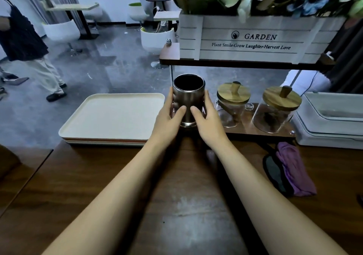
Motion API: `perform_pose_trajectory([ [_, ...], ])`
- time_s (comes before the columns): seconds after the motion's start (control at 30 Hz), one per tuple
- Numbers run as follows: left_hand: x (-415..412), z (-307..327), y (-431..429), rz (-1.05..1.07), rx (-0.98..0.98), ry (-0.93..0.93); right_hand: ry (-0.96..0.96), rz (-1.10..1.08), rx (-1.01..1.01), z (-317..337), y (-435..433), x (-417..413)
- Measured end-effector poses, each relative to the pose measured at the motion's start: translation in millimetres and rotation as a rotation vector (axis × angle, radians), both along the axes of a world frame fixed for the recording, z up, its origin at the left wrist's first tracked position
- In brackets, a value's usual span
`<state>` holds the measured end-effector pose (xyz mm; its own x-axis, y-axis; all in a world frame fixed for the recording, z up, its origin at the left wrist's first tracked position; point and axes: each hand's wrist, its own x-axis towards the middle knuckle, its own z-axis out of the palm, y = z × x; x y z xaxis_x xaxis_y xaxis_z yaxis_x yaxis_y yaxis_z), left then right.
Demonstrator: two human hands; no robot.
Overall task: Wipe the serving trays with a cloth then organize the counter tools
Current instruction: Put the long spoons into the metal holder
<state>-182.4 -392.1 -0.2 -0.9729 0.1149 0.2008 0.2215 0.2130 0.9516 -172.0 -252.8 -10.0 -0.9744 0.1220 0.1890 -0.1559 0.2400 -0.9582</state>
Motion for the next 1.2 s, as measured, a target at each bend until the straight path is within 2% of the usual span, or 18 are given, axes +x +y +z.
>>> perform_pose_trajectory([
  [0.33,93.0,2.6,-5.3,-0.107,0.091,-0.034,0.024,-0.012,0.104,0.6,22.6,93.6],
  [0.67,201.9,-3.4,66.5,-0.217,0.112,-0.008,0.057,-0.191,0.140,-6.0,96.1,225.7],
  [0.93,286.2,-24.6,156.6,-0.130,0.055,0.032,0.082,-0.291,0.063,-10.7,178.7,326.6],
  [1.2,359.2,-30.2,220.8,-0.012,0.050,0.020,0.012,-0.196,-0.002,-23.1,243.7,387.2],
])
